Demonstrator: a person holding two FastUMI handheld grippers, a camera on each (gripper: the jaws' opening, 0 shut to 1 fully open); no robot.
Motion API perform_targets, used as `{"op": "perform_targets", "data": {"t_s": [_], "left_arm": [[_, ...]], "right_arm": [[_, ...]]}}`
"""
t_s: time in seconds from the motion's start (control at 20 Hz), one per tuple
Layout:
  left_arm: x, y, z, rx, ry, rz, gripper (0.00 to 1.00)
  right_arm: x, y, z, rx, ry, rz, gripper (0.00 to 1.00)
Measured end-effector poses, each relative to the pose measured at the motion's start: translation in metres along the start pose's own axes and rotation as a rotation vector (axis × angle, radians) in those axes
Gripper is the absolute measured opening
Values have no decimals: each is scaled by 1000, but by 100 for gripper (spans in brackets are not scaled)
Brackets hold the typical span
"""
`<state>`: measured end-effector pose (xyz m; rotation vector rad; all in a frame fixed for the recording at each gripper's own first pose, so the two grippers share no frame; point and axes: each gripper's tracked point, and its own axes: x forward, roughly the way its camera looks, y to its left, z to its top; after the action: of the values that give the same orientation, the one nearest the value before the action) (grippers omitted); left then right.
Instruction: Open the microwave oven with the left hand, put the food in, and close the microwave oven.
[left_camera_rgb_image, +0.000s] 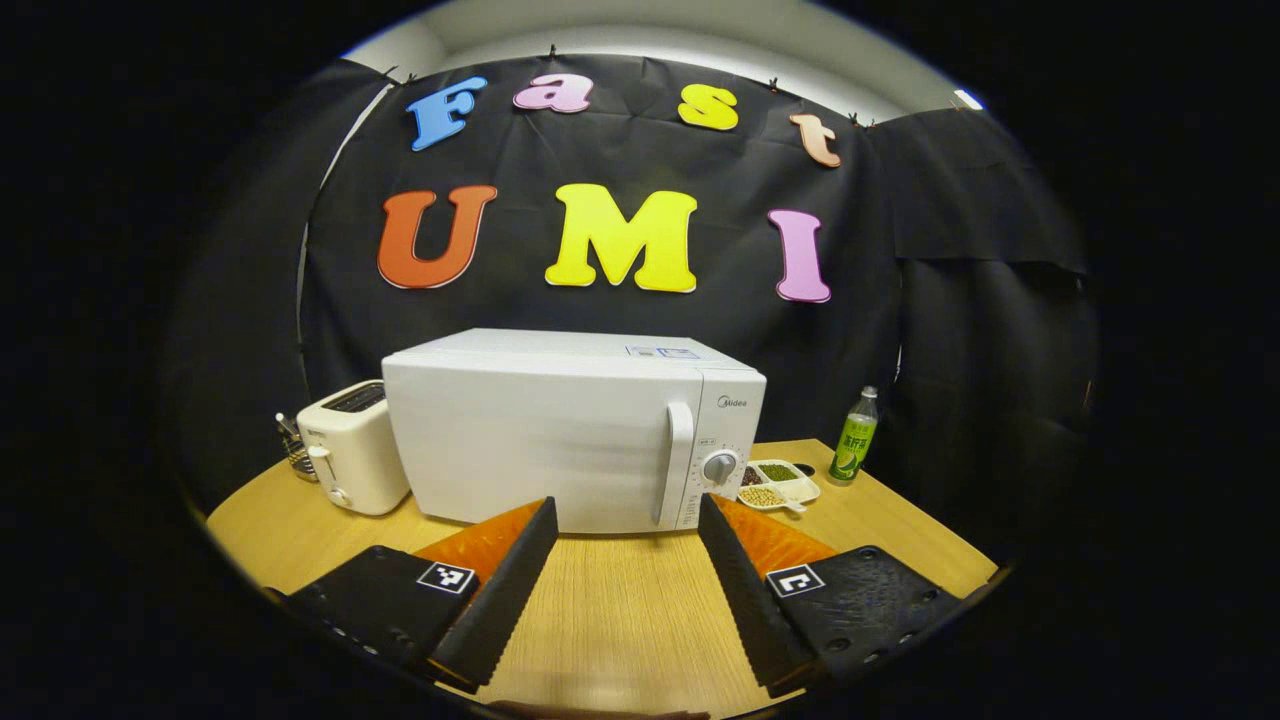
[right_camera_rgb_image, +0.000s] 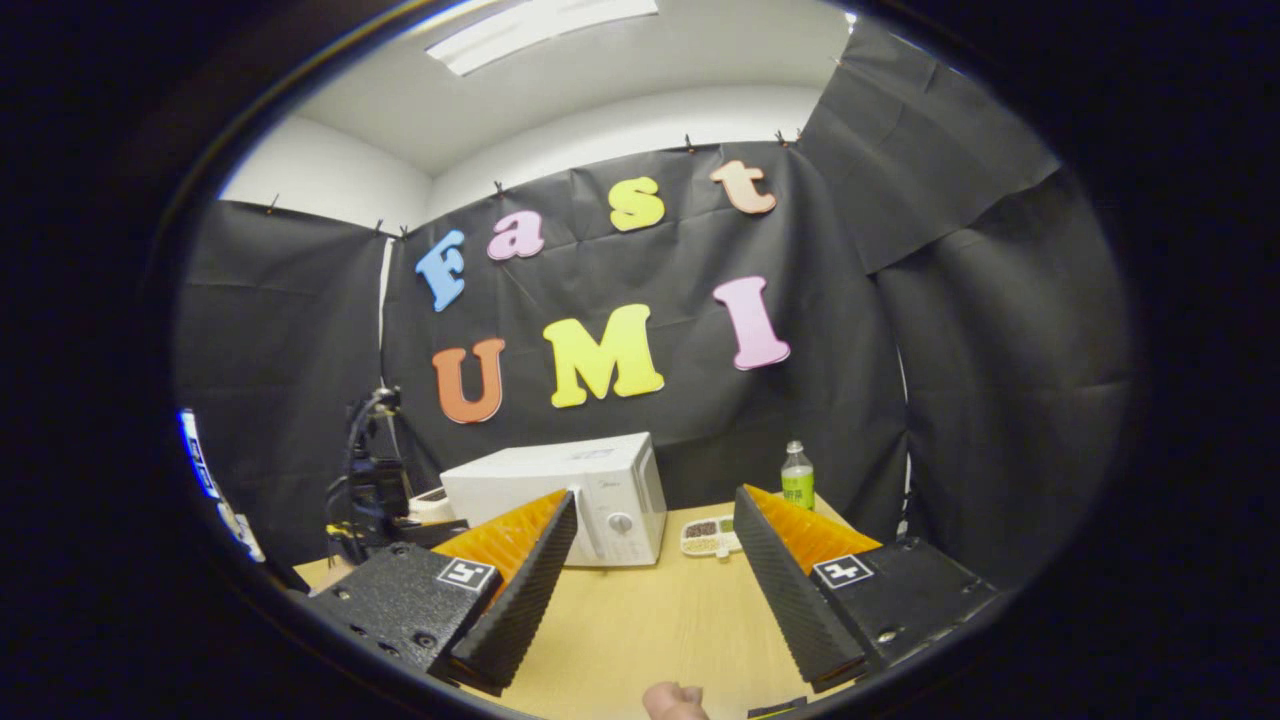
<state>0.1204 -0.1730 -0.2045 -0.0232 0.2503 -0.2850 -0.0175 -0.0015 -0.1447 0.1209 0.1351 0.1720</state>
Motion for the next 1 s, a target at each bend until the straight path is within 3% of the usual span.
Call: {"op": "perform_targets", "data": {"t_s": [0.05,0.45,0.5,0.55,0.6,0.65,0.75,0.8,0.85,0.9,1.0], "left_arm": [[-21,-1,15,1,-27,1,93],[-157,16,104,34,-118,115,94],[-170,15,112,38,-137,114,94],[-183,14,117,41,-152,120,95],[-196,15,122,50,-168,128,95],[-207,16,124,62,-179,137,94],[-225,21,122,79,-186,159,95],[-230,19,119,73,-182,160,94],[-235,19,115,65,-182,155,94],[-241,20,113,56,-183,160,94],[-251,30,107,55,-198,183,94]], "right_arm": [[-3,3,4,-5,3,-6,91],[-25,28,52,34,-3,6,91],[-27,32,57,42,-9,13,100],[-30,35,64,41,-16,19,100],[-32,36,69,36,-24,20,100],[-35,39,73,26,-31,22,91],[-40,47,79,8,-40,29,90],[-42,51,82,3,-46,35,100],[-46,57,84,-2,-50,45,100],[-49,63,84,-9,-53,57,91],[-56,76,85,-23,-56,85,91]]}}
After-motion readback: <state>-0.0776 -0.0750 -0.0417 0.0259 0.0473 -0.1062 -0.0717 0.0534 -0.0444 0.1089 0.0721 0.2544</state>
